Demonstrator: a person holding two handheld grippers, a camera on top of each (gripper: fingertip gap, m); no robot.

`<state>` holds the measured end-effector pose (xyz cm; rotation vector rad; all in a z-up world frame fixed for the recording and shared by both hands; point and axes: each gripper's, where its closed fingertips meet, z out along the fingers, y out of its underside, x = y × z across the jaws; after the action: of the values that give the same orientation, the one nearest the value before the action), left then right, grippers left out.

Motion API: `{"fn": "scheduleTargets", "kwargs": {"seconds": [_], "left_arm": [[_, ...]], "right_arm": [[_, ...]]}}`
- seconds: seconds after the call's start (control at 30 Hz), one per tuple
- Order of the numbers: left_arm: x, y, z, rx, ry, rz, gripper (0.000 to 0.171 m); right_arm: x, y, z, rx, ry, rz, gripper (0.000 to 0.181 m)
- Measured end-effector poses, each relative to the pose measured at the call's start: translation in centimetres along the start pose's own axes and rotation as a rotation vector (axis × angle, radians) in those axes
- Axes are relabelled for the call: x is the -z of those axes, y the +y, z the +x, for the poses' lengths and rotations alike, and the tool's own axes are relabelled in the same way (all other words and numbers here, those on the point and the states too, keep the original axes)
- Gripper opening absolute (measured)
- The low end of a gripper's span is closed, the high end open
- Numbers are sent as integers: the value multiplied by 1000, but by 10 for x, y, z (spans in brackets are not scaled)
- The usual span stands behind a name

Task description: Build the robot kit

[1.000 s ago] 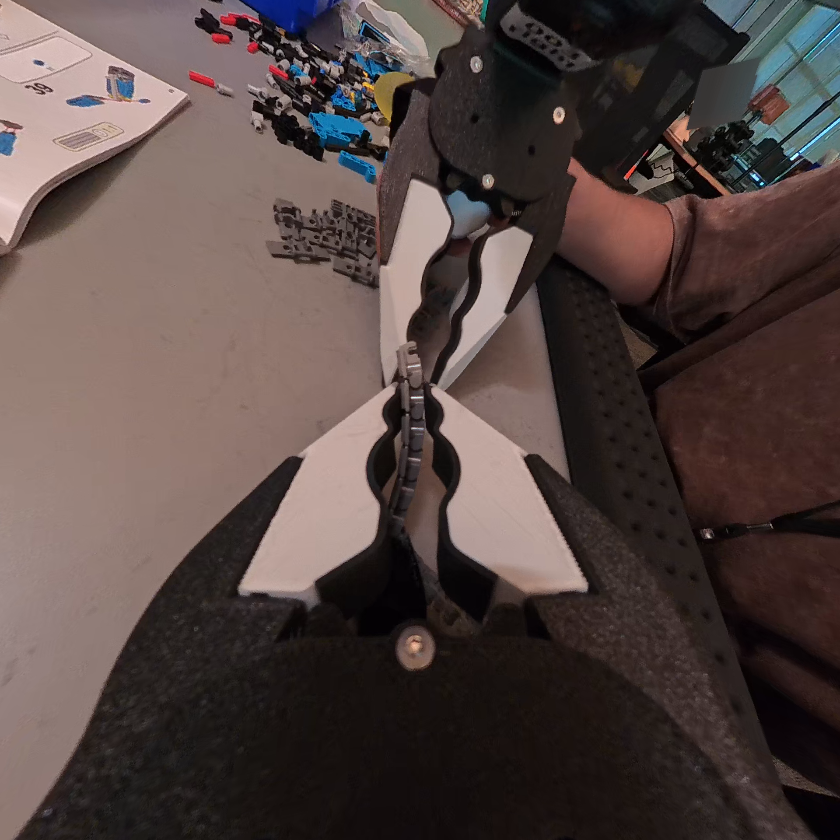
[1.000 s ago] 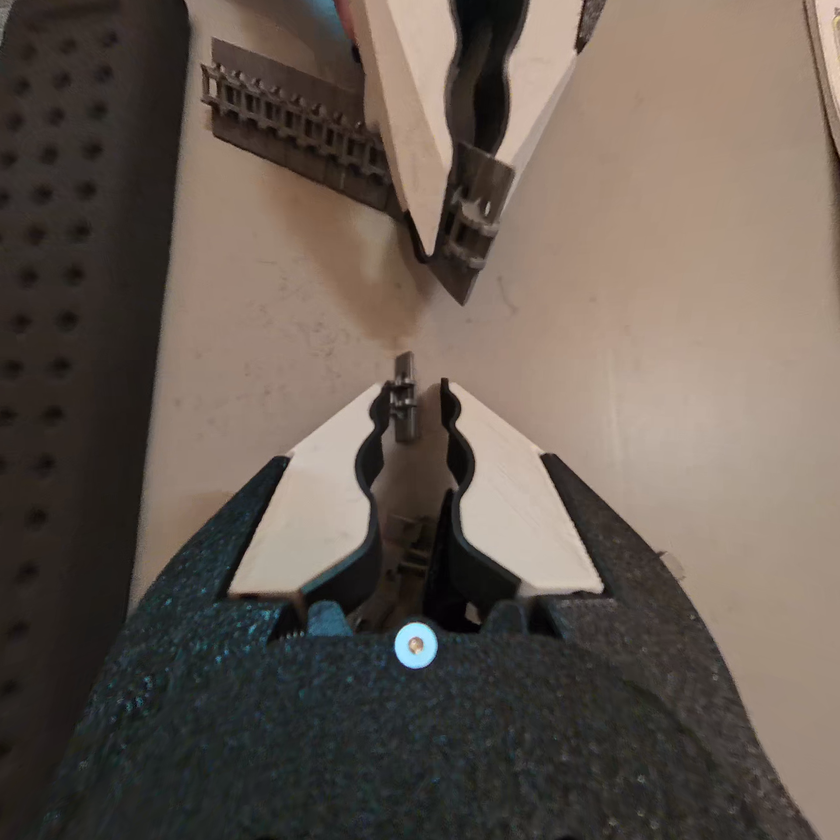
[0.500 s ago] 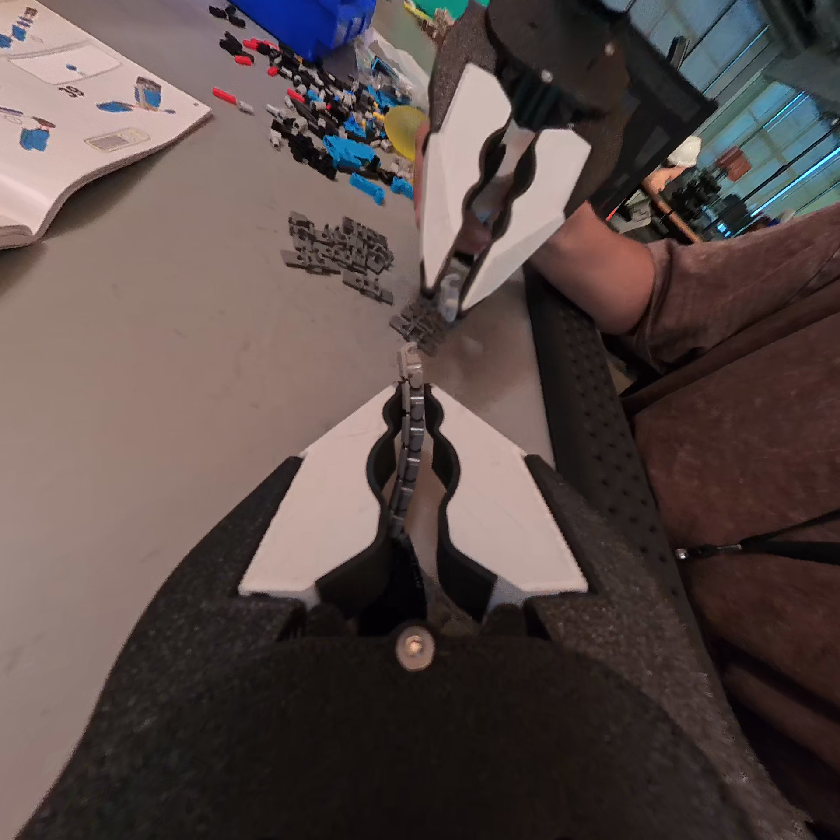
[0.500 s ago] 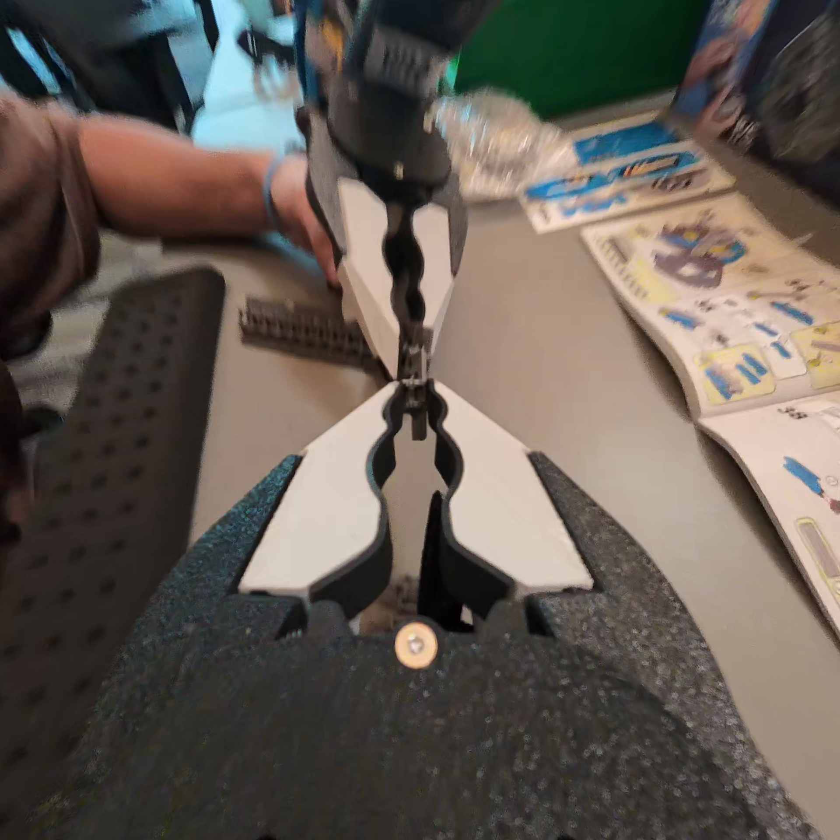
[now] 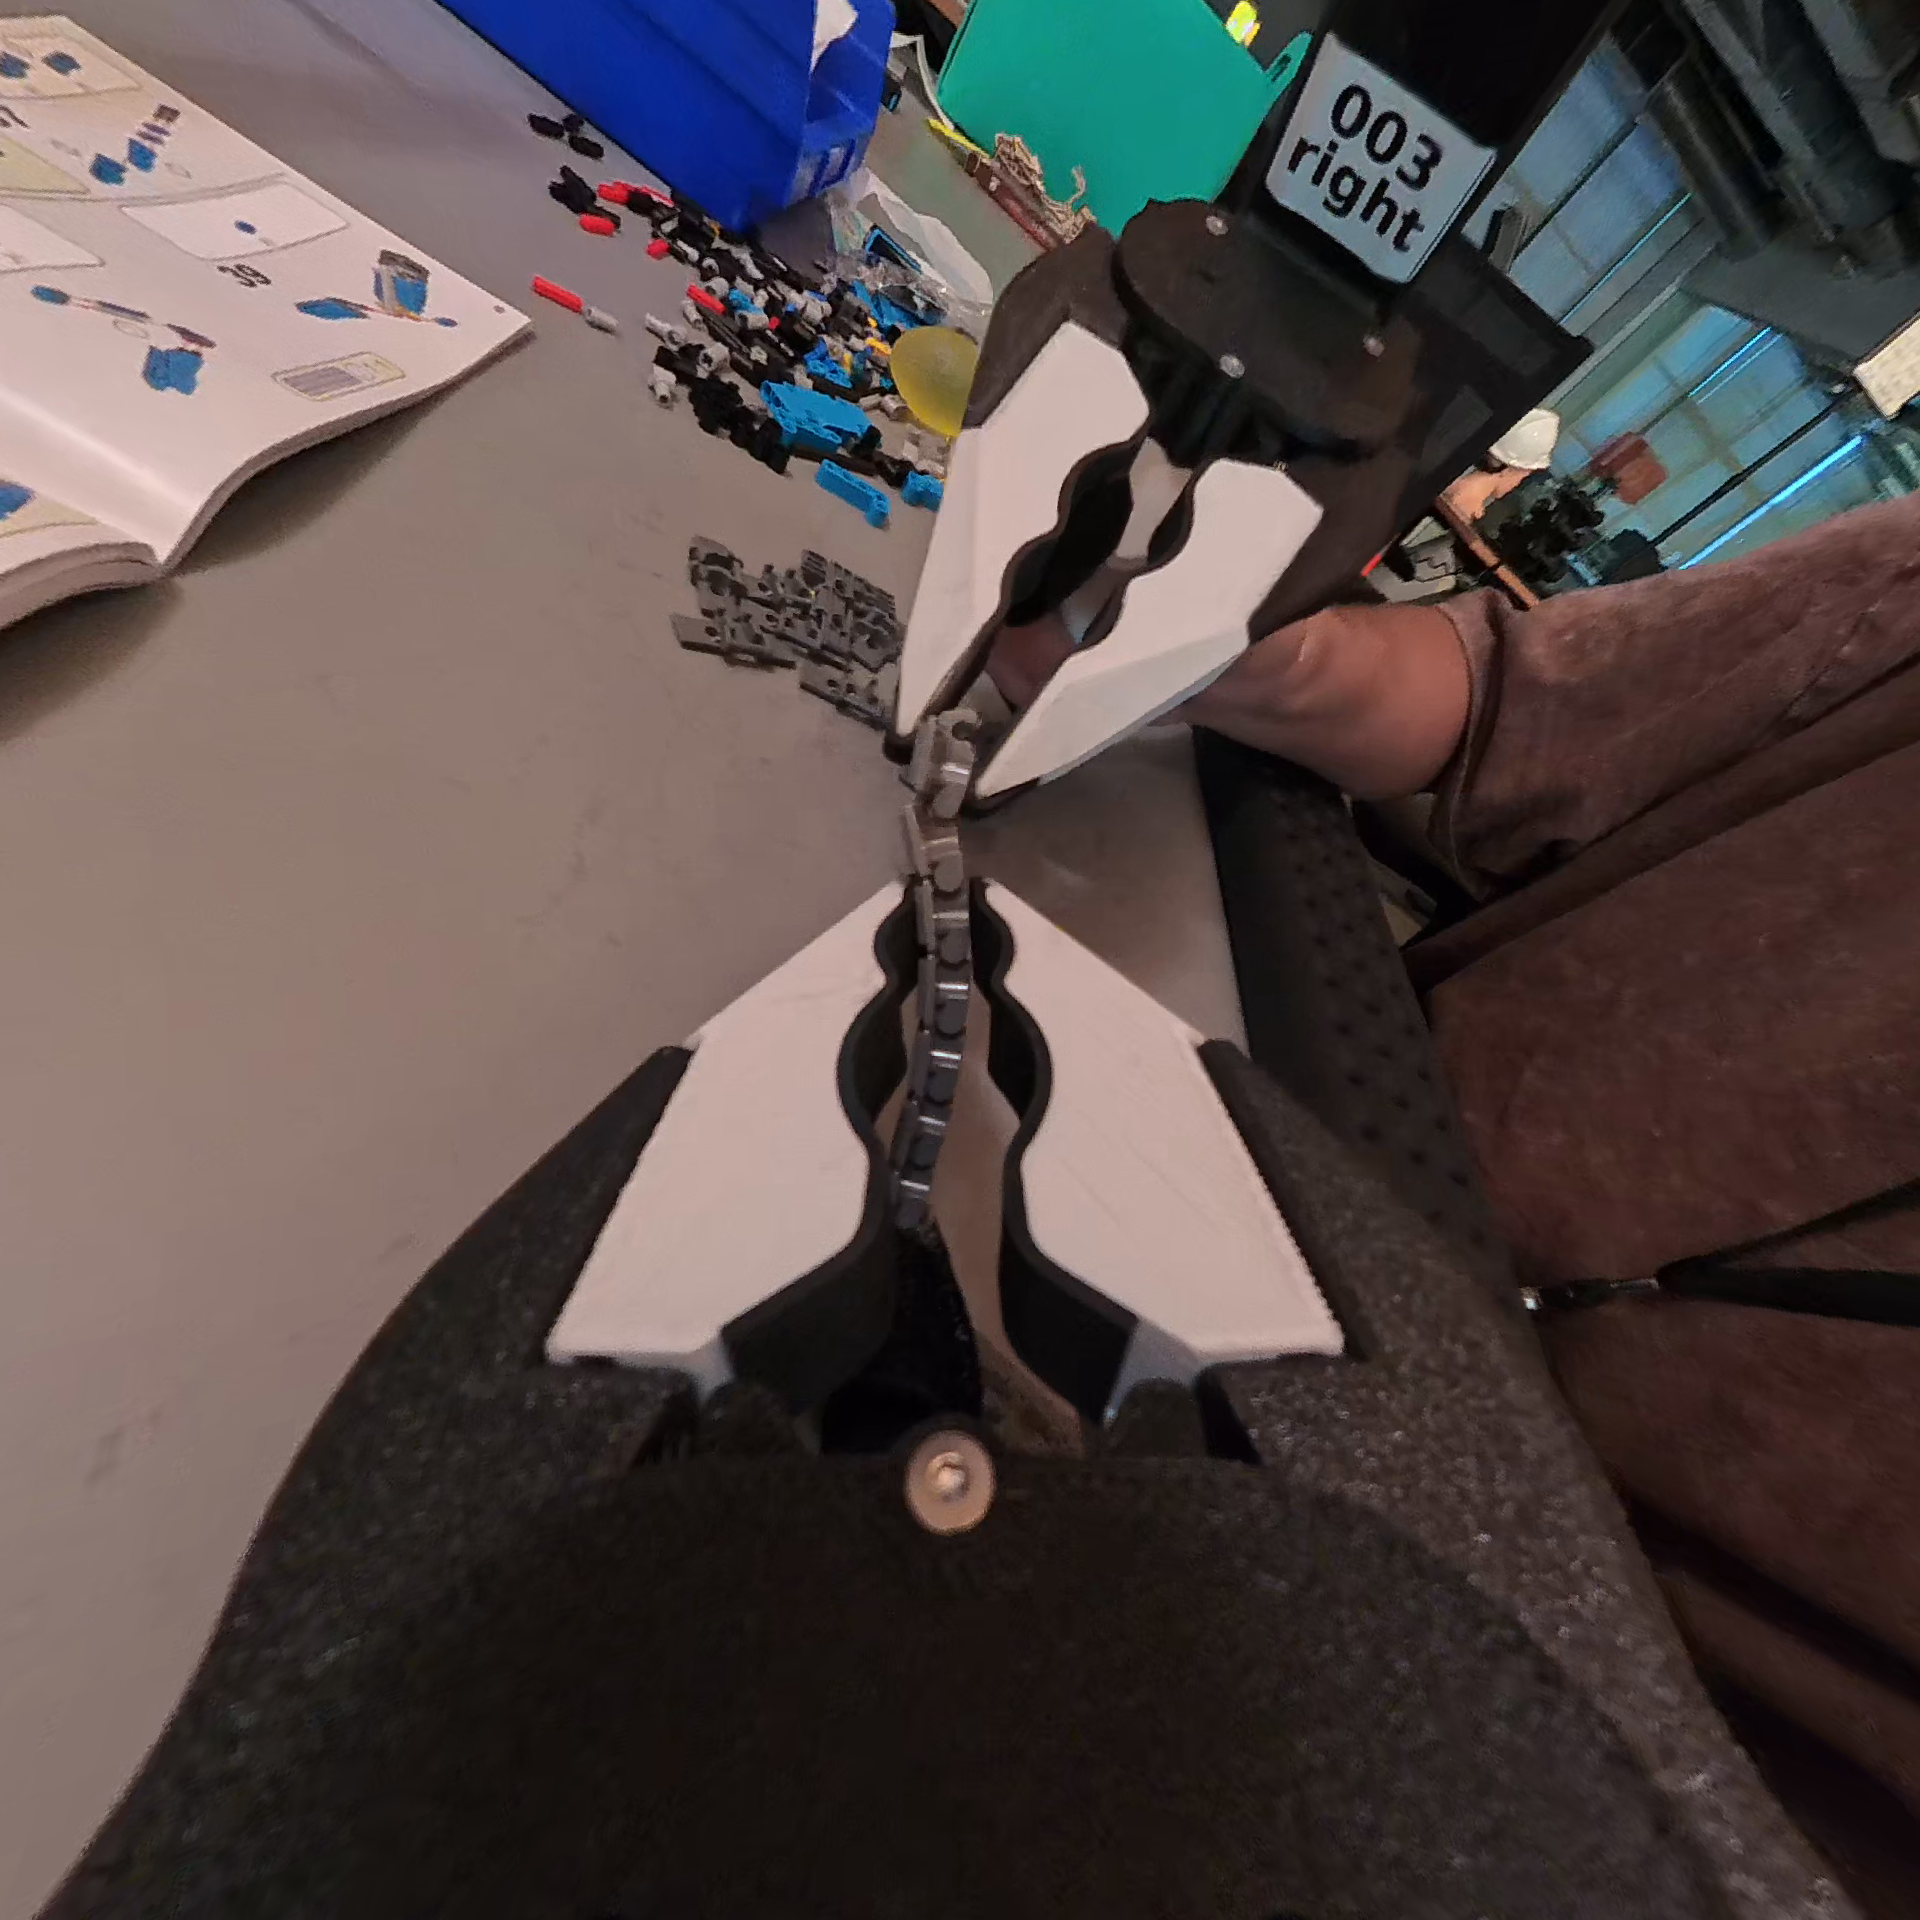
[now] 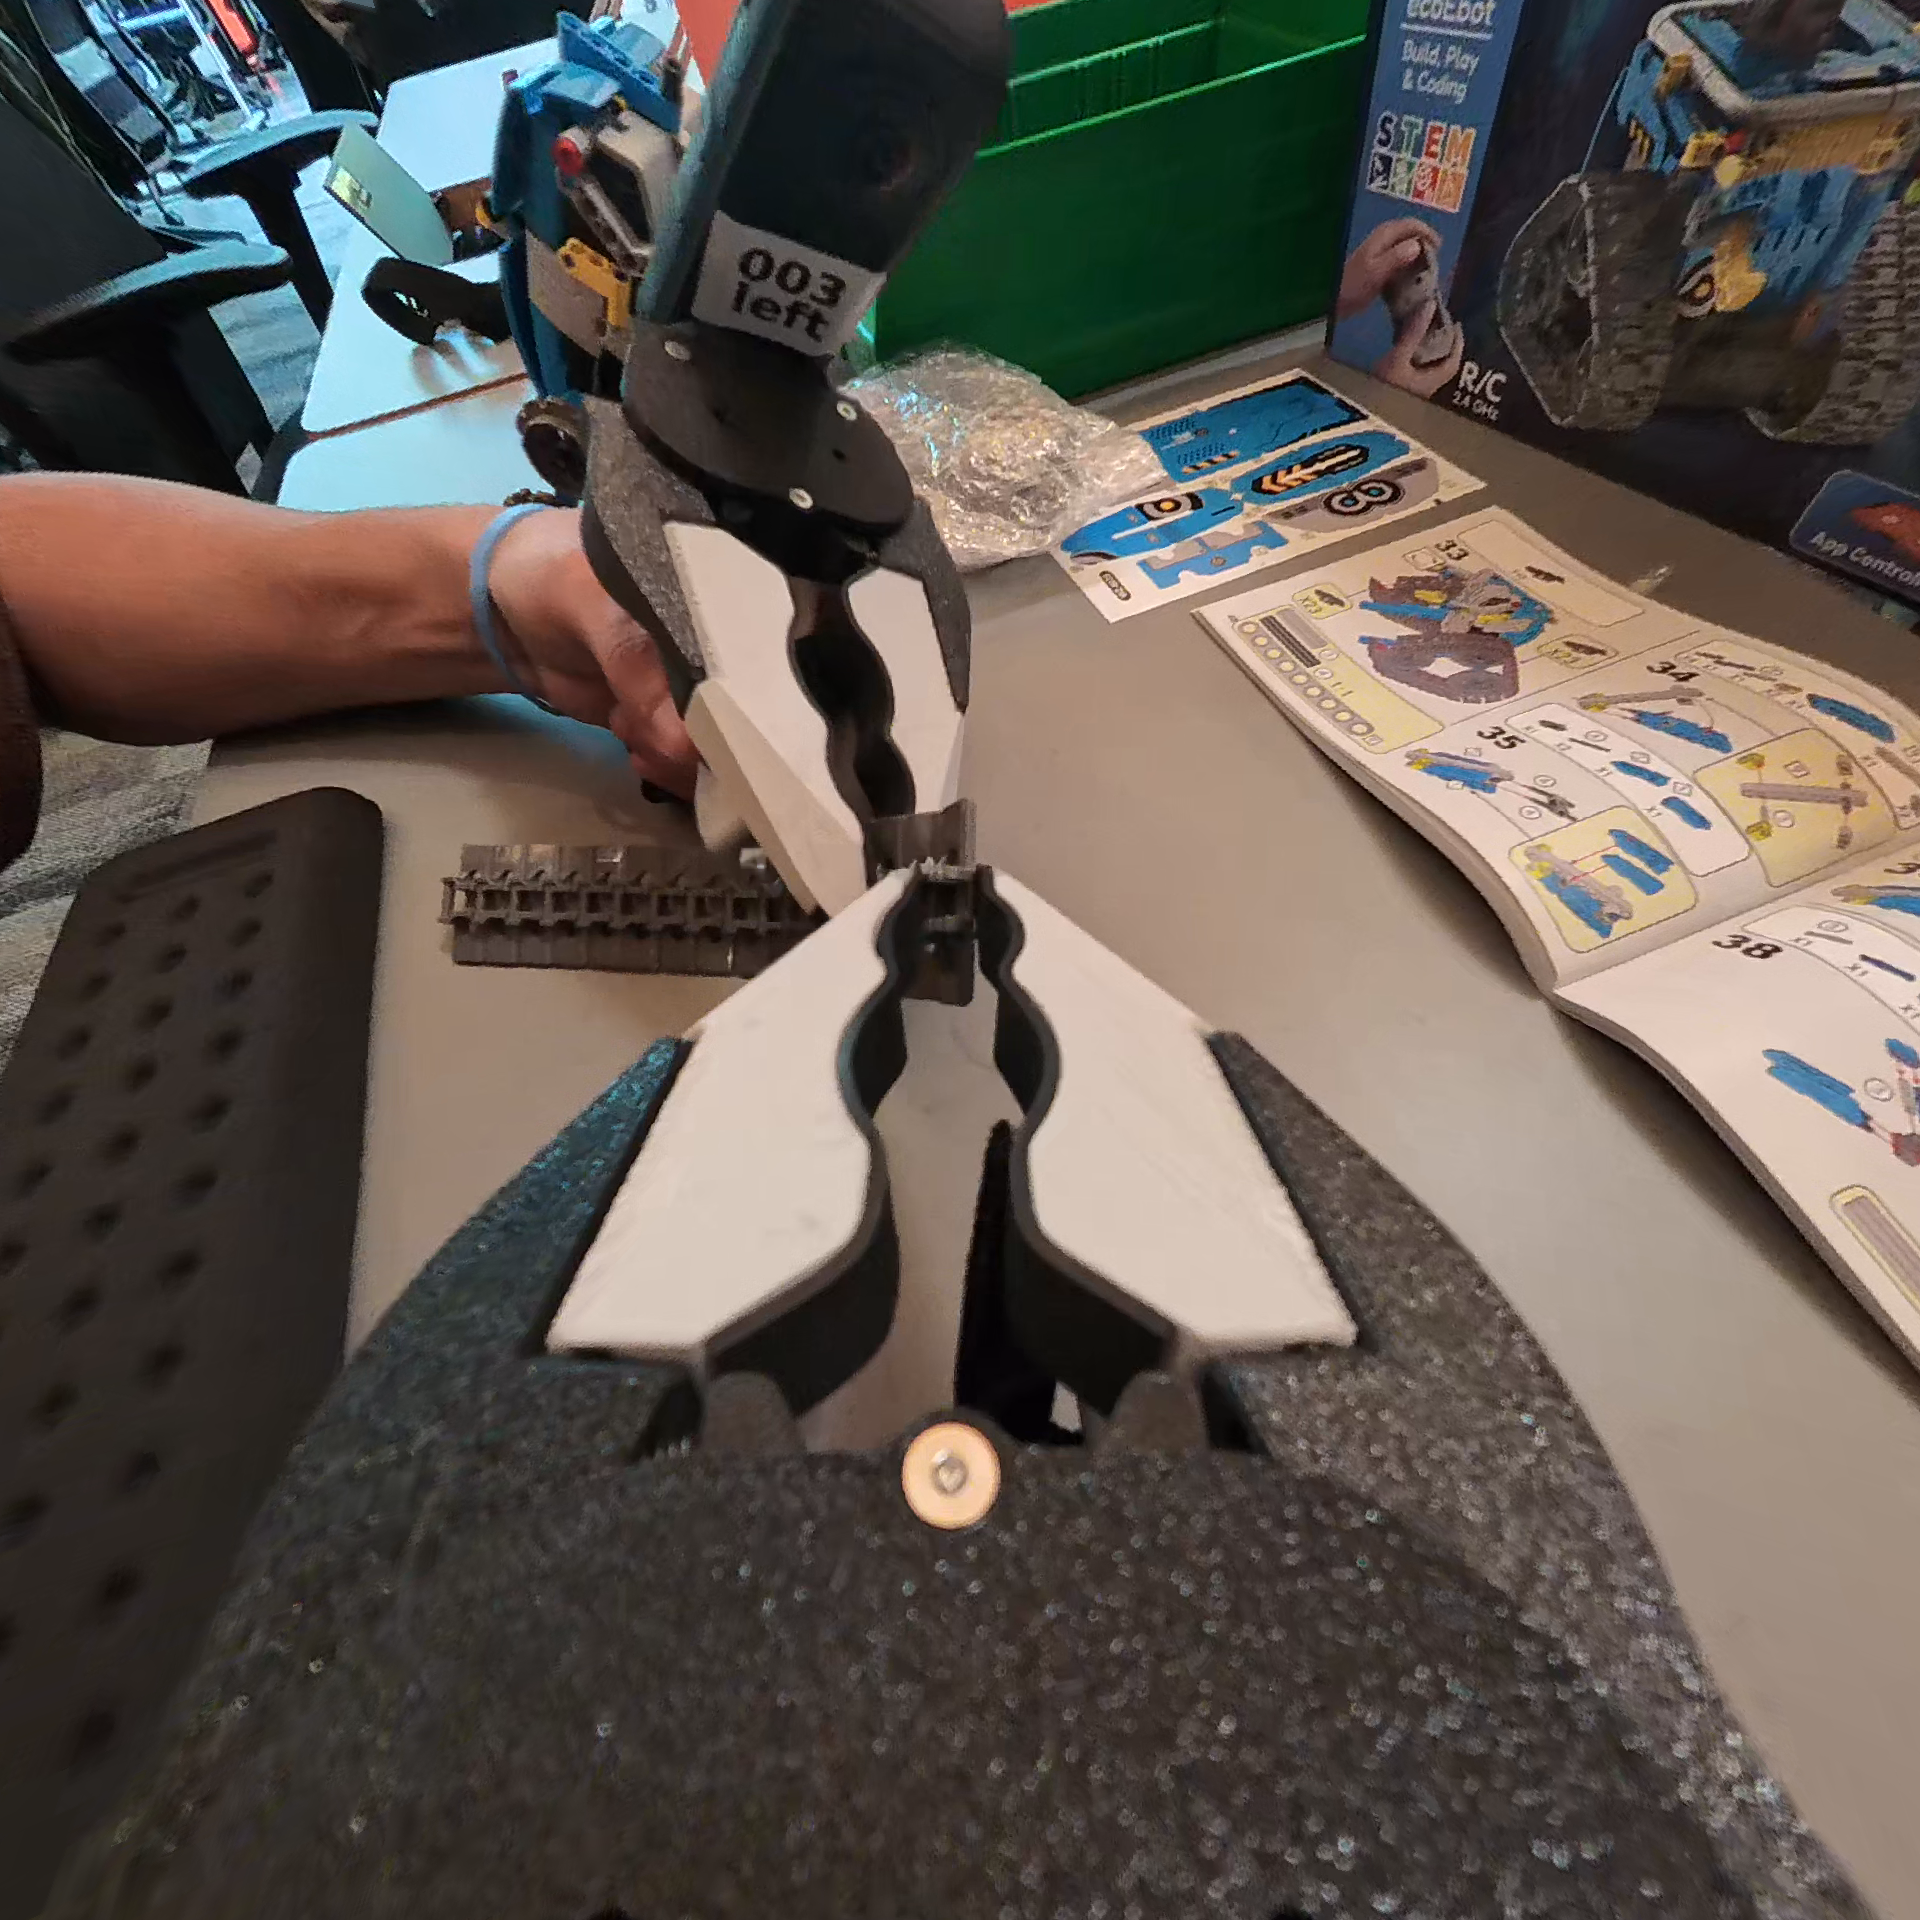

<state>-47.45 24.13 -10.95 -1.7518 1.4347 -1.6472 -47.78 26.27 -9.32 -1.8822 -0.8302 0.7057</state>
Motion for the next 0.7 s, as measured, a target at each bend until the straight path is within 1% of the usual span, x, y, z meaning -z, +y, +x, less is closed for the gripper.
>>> {"fn": "scheduleTargets", "kwargs": {"seconds": [0.1, 0.17, 0.23, 0.3, 0.37, 0.4, 0.53, 0.6, 0.7], "left_arm": [[1, -3, 1, -89, -46, 16, 8], [1, -4, 4, -151, -62, 20, 8], [-2, 0, 3, -177, -86, -4, 9], [-4, 2, 2, -200, -113, -22, 9], [-4, 2, 1, -223, -138, -24, 9], [-4, 3, 0, -233, -150, -29, 9], [-8, 7, -3, -269, -192, -65, 9], [-8, 7, -5, -267, -207, -64, 9], [-7, 6, -8, -274, -224, -65, 10]], "right_arm": [[1, -2, 0, 0, -8, 20, 9], [2, -4, -2, -34, -32, 39, 9], [2, 2, -2, -24, -26, 0, 9], [2, 6, 0, 66, 61, -53, 9], [2, 6, 1, 203, 165, -98, 8], [1, 7, 2, 236, 195, -113, 8], [0, 15, 3, 174, 168, -130, 8], [-2, 16, 4, 144, 178, -122, 8], [-3, 14, 7, 154, 199, -113, 8]]}}
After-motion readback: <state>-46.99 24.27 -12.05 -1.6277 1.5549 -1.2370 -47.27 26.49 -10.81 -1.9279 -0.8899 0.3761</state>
